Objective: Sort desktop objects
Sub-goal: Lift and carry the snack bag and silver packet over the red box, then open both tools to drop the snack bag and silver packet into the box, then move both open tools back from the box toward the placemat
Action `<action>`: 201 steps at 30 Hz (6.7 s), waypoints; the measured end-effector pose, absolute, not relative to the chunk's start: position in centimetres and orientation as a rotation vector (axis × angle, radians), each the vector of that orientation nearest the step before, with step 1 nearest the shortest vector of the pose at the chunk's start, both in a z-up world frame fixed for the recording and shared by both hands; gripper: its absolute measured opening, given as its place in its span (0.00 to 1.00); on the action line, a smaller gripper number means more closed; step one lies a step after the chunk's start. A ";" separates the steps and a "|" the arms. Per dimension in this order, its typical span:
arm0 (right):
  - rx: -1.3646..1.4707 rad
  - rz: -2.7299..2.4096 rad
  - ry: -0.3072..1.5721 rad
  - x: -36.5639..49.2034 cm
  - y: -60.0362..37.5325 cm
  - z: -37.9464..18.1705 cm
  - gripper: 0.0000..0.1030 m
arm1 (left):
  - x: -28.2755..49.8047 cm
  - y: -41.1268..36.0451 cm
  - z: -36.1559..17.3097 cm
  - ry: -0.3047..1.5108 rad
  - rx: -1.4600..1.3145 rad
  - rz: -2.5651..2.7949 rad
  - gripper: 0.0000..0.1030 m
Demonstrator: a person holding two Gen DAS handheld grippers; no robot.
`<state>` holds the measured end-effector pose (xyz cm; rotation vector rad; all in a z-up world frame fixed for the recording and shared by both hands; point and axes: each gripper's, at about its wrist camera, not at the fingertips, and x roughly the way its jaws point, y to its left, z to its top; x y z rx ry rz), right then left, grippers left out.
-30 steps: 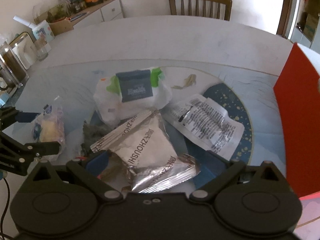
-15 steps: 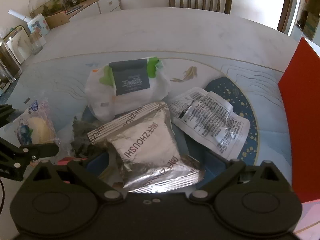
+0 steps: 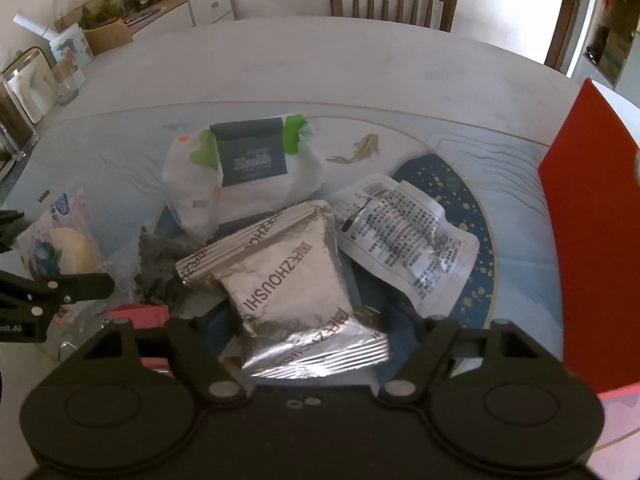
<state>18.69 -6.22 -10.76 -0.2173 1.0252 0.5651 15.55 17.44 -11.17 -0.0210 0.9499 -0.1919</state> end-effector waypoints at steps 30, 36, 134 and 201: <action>-0.090 0.534 0.976 13.3 -13.1 -4.2 0.70 | 10.5 14.0 -4.0 0.884 -0.191 -0.154 0.57; -0.057 0.503 0.951 12.4 -15.6 -2.7 0.70 | 9.8 11.7 -1.7 0.862 -0.219 -0.157 0.57; -0.079 0.210 1.009 31.7 -36.4 -8.3 0.69 | 31.9 -21.5 -5.0 0.983 0.154 -0.463 0.58; 0.044 0.351 0.760 22.1 -35.1 0.6 0.99 | 21.0 -13.5 2.0 0.699 0.010 -0.475 0.97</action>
